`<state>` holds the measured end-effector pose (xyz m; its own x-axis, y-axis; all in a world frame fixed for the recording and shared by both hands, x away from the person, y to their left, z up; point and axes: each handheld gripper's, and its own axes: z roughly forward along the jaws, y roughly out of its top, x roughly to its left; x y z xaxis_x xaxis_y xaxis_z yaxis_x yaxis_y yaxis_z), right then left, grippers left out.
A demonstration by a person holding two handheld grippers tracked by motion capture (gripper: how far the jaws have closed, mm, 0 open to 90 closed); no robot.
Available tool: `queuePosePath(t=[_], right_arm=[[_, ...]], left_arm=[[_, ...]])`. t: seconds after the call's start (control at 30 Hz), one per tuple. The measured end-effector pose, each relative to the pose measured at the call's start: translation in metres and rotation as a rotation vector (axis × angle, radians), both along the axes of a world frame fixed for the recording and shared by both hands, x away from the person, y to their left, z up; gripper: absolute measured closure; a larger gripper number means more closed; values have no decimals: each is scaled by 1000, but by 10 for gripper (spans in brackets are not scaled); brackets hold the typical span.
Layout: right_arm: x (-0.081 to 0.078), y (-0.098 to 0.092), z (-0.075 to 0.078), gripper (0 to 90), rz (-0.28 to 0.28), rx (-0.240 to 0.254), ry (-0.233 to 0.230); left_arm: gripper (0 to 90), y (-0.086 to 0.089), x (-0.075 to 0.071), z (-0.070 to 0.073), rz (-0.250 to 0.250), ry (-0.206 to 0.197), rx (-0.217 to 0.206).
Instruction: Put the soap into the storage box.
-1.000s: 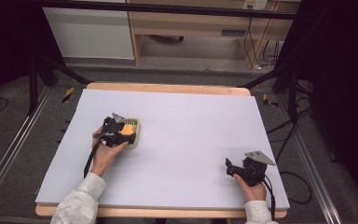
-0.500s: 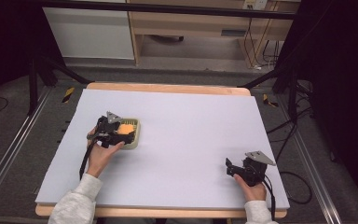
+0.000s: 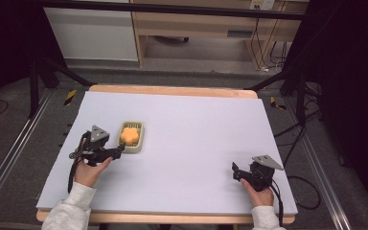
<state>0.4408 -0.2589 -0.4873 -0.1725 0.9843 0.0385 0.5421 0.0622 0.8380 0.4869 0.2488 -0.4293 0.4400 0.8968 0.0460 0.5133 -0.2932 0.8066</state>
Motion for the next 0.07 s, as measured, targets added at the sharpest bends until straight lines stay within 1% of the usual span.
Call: queuePosePath(t=[0.03,0.07], right_arm=[[0,0,0,61,-1,1,1],[0,0,0,61,-1,2,1]], left_arm=[[290,4,-5,0,4,-2,-11],[285,7,-9,-1,5,-1,-9]])
